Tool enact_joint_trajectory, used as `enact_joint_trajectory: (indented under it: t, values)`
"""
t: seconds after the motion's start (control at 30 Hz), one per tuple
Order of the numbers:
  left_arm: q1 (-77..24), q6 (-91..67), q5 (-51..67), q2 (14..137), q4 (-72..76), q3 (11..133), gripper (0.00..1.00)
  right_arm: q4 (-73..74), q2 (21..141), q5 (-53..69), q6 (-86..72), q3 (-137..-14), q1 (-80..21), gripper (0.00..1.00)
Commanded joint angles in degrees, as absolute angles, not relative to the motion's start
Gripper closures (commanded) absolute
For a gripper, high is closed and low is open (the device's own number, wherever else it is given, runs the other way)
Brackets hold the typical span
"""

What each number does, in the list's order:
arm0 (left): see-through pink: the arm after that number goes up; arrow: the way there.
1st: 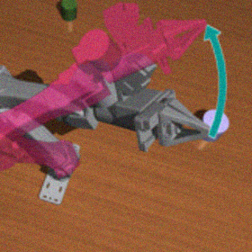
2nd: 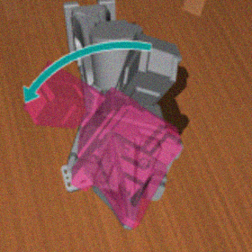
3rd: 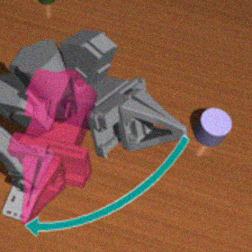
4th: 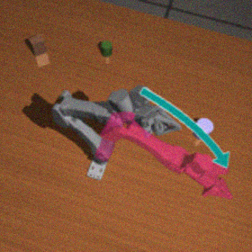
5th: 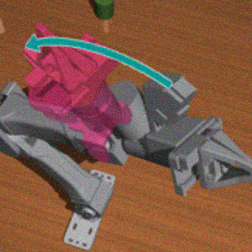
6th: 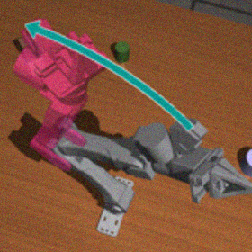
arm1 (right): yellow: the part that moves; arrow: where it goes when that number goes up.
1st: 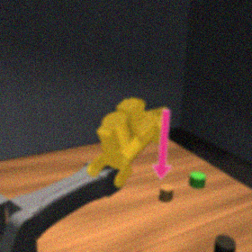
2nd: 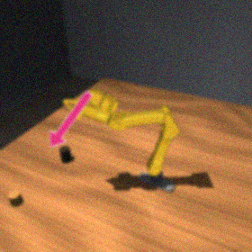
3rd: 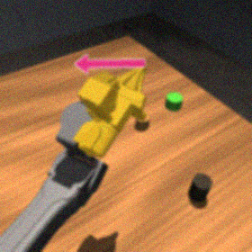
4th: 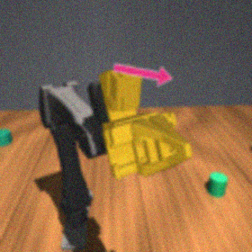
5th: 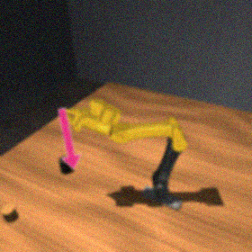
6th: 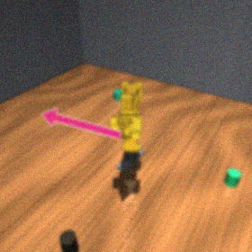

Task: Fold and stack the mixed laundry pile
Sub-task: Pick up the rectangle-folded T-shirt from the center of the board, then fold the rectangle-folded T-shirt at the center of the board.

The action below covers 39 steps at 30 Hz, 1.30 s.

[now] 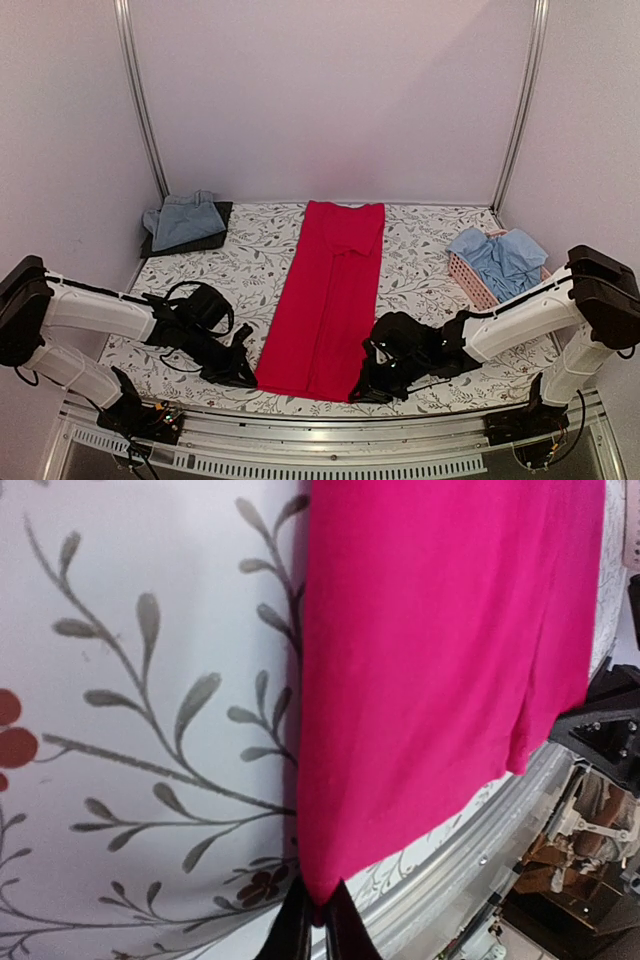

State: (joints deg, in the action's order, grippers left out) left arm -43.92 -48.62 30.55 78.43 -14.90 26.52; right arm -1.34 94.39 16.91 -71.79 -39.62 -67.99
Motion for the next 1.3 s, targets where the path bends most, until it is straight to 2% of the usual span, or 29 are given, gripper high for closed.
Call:
enact_joint_trajectory:
  t: [0.0, 0.27, 0.47, 0.6, 0.77, 1.03, 1.27]
  values:
    - [-43.87, -47.44, 29.74, 77.38, -15.95, 26.52, 1.00, -3.23, 95.08, 17.15, -71.51, -39.04, -69.22, 0.99]
    - [-47.53, -50.74, 33.69, 68.64, -18.37, 25.19, 1.00, -2.89, 90.50, 16.84, -71.94, -39.70, -73.06, 1.00]
    - [-44.23, -49.29, 32.99, 66.57, -21.75, 31.36, 1.00, -0.48, 86.00, 14.94, -70.75, -40.26, -69.61, 1.00]
    - [-40.62, -45.35, 33.76, 72.98, -22.11, 38.06, 1.00, -0.09, 82.94, 15.52, -68.13, -40.85, -63.72, 1.00]
    - [-35.12, -39.16, 35.23, 84.06, -23.17, 48.47, 1.00, 2.56, 85.96, 19.77, -60.70, -45.69, -55.26, 1.00]
    - [-25.76, -32.05, 38.26, 102.97, -27.62, 69.69, 1.00, 3.67, 95.75, 25.76, -50.74, -54.27, -41.19, 1.00]
    - [-22.39, -29.07, 40.98, 119.21, -31.26, 87.82, 1.00, 6.03, 106.77, 30.52, -43.26, -65.68, -32.10, 1.00]
